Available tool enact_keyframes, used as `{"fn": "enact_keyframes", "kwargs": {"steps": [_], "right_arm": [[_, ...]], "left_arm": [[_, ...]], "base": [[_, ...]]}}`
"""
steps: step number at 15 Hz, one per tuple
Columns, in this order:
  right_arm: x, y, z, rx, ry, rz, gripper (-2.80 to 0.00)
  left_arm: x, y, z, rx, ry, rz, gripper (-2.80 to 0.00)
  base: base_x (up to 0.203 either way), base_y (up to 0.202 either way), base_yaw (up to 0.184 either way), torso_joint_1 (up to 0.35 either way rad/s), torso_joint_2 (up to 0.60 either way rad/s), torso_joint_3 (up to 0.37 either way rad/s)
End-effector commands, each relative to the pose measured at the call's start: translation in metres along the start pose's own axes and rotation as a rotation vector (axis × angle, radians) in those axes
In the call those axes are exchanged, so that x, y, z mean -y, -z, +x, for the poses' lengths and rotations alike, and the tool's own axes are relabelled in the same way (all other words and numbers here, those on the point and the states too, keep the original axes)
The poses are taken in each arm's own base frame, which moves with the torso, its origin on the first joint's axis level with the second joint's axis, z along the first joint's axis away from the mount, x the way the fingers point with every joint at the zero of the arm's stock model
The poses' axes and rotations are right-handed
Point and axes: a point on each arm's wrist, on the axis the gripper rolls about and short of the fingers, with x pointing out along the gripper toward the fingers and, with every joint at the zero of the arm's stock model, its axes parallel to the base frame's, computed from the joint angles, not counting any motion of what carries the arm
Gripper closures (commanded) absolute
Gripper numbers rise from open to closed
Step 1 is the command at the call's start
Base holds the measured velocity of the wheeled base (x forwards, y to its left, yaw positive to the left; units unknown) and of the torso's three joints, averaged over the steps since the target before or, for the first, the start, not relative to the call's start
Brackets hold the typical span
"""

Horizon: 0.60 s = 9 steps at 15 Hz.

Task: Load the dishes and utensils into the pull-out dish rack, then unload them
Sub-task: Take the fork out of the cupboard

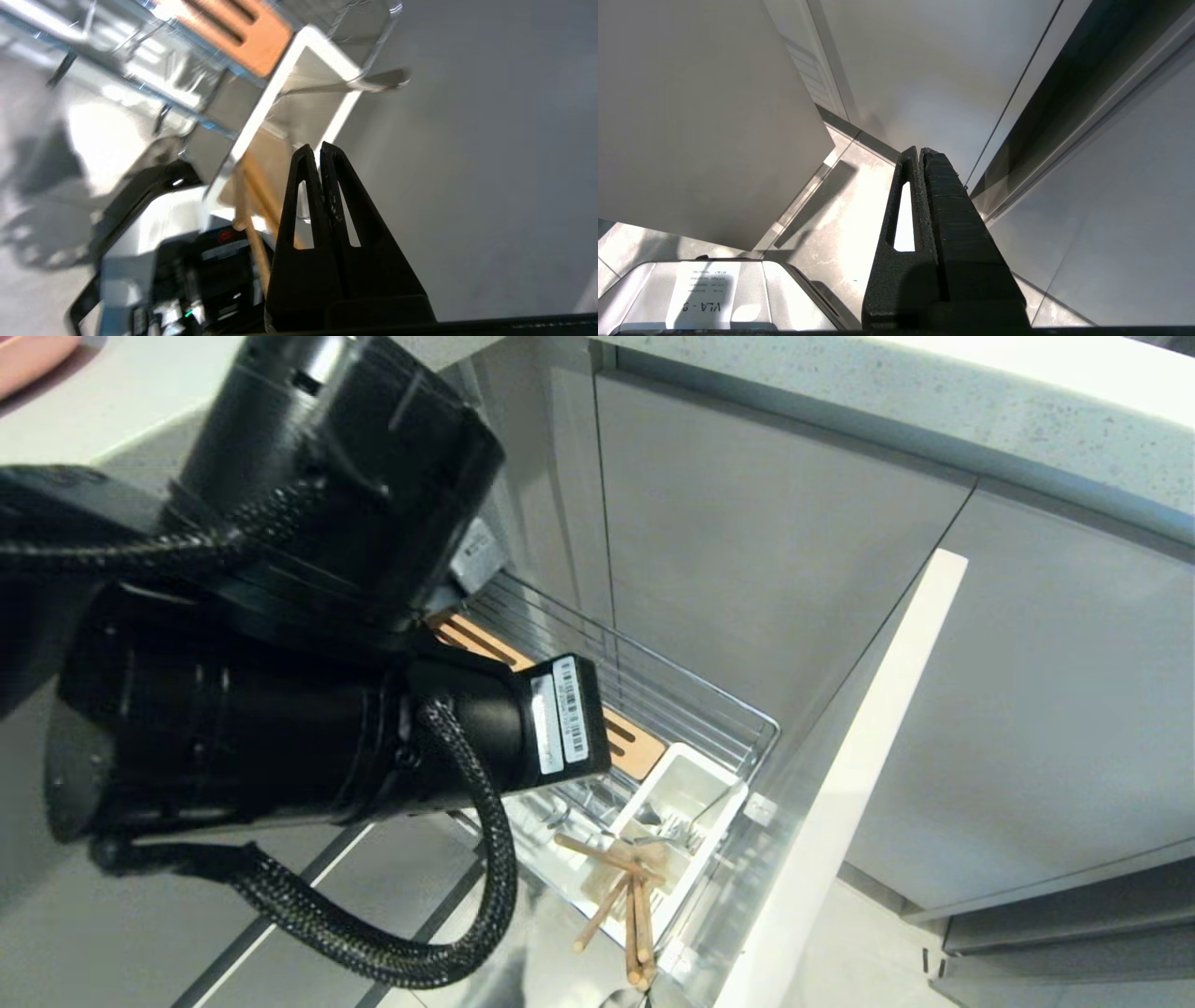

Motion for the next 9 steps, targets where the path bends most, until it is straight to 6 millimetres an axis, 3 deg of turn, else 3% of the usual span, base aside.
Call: {"fn": "enact_keyframes", "kwargs": {"steps": [1,9], "right_arm": [[0.0,0.0,0.0,-0.001,0.0,0.0,0.0],[0.0,0.0,0.0,-0.001,-0.001,0.0,0.0]], "left_arm": [[0.005,0.006,0.01,-0.026,-0.02,0.027,0.0],[-0.003,0.022,0.006,-0.056,0.0,0.226,0.0]], "base": [[0.0,0.0,0.0,0.0,0.0,0.0],[0.0,0.0,0.0,0.0,0.0,0.0]]}}
